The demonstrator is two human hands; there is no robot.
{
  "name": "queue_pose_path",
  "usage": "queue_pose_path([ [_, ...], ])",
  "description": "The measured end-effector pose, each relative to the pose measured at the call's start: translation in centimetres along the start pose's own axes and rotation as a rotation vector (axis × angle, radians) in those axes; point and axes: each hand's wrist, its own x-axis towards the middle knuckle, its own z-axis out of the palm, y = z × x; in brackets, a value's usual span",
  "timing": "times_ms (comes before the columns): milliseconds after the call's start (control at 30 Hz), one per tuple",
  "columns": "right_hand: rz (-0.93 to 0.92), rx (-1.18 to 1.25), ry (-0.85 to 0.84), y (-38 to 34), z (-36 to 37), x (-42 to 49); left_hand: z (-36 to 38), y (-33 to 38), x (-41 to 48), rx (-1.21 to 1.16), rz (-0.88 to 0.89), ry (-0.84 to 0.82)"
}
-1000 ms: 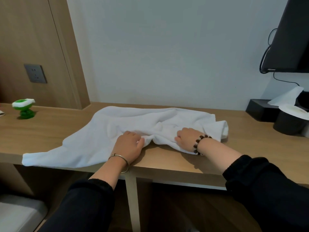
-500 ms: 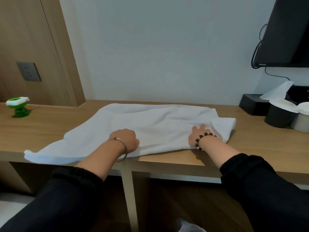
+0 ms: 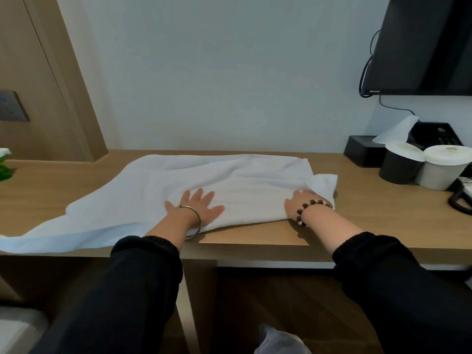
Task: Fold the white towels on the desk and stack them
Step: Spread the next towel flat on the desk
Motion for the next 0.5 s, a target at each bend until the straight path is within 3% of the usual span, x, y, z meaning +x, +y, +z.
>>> queue_pose_path([
  [167, 0.132, -0.07, -0.007, -0.5, -0.8, -0.1, -0.2, -1.6, 0.5, -0.049, -0.049, 0.039],
  [333, 0.13, -0.428, -0.016, -0.5, -1.5, 0.3, -0.1, -3.0, 1.2, -0.052, -0.081, 0.106],
  [500, -0.132, -0.195, 0.326, -3.3, -1.6, 3.2, 0.6, -2.9, 1.3, -0.015, 0.148, 0.256],
])
